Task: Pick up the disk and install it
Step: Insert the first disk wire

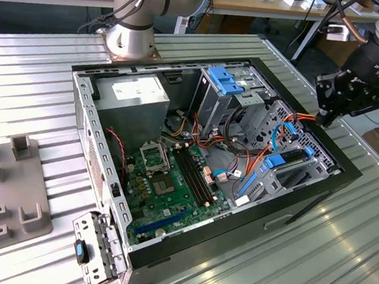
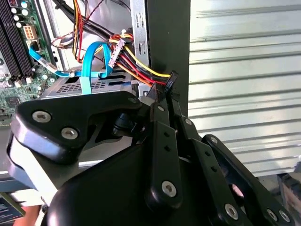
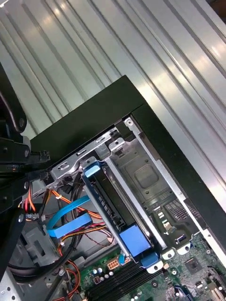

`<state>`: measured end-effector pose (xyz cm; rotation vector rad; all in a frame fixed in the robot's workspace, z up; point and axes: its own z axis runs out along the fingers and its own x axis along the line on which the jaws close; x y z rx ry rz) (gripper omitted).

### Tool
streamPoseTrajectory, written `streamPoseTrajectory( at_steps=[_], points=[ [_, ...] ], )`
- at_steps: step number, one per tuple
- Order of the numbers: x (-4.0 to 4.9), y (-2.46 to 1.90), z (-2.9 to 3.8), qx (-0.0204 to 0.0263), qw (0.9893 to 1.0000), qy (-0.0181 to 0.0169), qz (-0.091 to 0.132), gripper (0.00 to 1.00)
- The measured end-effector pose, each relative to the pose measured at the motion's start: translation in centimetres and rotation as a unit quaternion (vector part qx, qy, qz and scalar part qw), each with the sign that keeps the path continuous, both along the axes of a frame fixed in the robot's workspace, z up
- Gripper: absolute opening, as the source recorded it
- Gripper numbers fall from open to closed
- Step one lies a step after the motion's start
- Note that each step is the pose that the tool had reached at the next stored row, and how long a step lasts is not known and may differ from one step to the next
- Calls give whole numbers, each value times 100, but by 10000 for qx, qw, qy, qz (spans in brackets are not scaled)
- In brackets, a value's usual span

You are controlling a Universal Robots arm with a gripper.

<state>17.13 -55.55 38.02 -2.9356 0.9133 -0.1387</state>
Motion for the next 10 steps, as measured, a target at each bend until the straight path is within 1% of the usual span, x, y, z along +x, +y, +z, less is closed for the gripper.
streamPoseTrajectory(
  at_steps=[3, 4, 8, 9, 10],
  points=[
    [-5, 0, 0, 0, 9996, 0, -297, 16],
    [-8, 0, 0, 0, 9994, 0, -356, 16],
    [-8, 0, 0, 0, 9993, 0, -365, 16],
    [-11, 1, -1, 0, 9991, 0, -416, 16],
    [-12, 0, 0, 0, 9986, 0, -521, 16]
  ],
)
